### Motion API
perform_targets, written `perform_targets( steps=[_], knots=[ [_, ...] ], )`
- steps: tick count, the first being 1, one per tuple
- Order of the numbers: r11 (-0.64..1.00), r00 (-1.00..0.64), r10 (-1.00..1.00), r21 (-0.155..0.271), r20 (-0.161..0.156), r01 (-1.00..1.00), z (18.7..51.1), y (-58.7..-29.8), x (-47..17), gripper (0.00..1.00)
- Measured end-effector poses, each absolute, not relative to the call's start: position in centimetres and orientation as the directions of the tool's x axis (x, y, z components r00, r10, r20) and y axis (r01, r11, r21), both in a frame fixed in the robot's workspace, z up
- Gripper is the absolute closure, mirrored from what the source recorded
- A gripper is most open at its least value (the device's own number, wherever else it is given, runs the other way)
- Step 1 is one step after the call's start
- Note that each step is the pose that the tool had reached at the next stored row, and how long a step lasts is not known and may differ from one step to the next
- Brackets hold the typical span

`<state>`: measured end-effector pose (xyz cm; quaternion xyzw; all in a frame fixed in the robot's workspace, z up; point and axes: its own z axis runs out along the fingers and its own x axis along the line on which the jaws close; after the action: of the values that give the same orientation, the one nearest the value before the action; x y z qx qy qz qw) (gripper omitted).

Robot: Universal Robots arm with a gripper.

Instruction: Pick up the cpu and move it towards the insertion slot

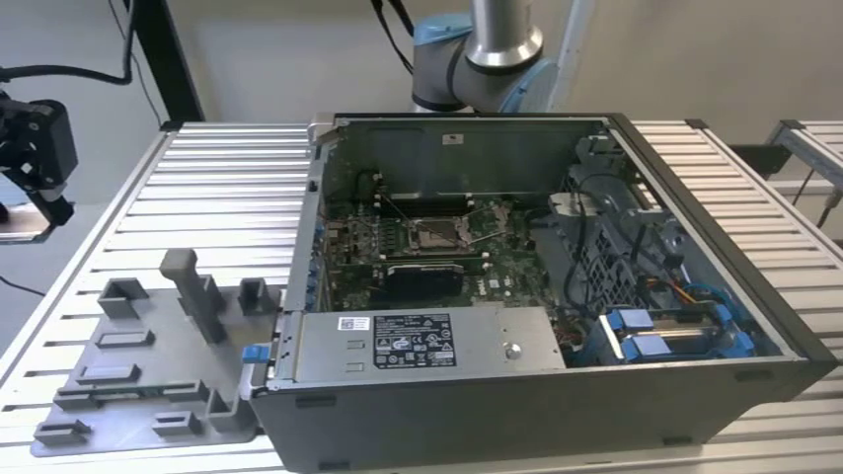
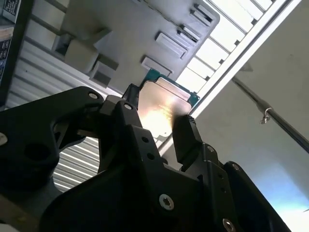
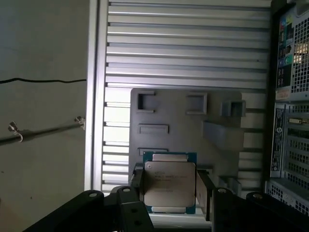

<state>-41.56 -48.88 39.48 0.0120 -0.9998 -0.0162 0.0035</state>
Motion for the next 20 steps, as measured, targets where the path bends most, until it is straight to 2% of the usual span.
perform_targets(
  steps=[20],
  knots=[
    [0.999, -1.000, -0.024, 0.032, 0.007, -0.024, 39.4, -48.2, -36.6, 1.00]
  ],
)
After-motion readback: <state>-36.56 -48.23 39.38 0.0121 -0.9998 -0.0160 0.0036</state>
